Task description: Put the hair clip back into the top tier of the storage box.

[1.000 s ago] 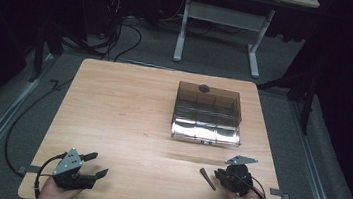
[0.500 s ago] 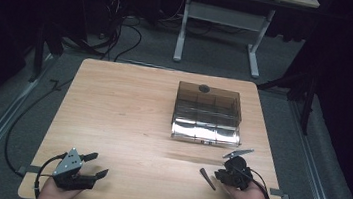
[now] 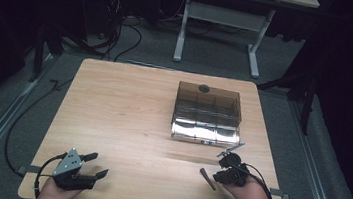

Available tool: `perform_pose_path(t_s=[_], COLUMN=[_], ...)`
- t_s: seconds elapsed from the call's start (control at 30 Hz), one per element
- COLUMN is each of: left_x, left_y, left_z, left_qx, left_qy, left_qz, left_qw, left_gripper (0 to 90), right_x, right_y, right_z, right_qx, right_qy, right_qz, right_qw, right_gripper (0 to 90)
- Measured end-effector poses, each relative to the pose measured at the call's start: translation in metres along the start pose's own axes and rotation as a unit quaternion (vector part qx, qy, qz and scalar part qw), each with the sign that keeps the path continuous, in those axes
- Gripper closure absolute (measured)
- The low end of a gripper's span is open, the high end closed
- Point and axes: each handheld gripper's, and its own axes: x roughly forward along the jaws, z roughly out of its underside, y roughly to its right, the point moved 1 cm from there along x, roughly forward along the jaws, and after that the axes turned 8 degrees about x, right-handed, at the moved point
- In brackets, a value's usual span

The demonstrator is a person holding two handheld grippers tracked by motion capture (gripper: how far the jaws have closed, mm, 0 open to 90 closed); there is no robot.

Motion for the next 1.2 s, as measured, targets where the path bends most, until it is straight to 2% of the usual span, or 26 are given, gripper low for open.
perform_pose_path(t_s=[0.3, 0.5, 0.53, 0.63, 0.87, 1.2], left_x=[0.0, 0.0, 0.0, 0.0, 0.0, 0.0], left_y=[0.0, 0.0, 0.0, 0.0, 0.0, 0.0], left_z=[0.0, 0.0, 0.0, 0.0, 0.0, 0.0], left_qx=[-0.001, 0.0, 0.0, -0.001, -0.001, -0.001], left_qy=[0.001, 0.0, 0.0, 0.001, 0.002, 0.003], left_qz=[0.0, 0.002, 0.002, 0.0, 0.0, 0.001], left_qw=[1.0, 1.0, 1.0, 1.0, 1.0, 1.0], left_gripper=[29.8, 29.8, 29.8, 29.8, 29.8, 29.8], right_x=[0.002, 0.001, 0.001, 0.002, -0.001, 0.002], right_y=[-0.003, -0.003, -0.002, -0.003, -0.006, -0.018], right_z=[-0.006, -0.01, -0.011, -0.012, -0.016, -0.022], right_qx=[-0.013, -0.022, -0.029, -0.032, -0.035, -0.039], right_qy=[-0.046, -0.075, -0.086, -0.101, -0.115, -0.114], right_qz=[0.001, 0.002, 0.001, 0.0, 0.005, 0.003], right_qw=[0.9988, 0.9969, 0.9959, 0.9944, 0.9927, 0.9927], right_gripper=[75.8, 75.1, 74.7, 73.8, 72.7, 69.5])
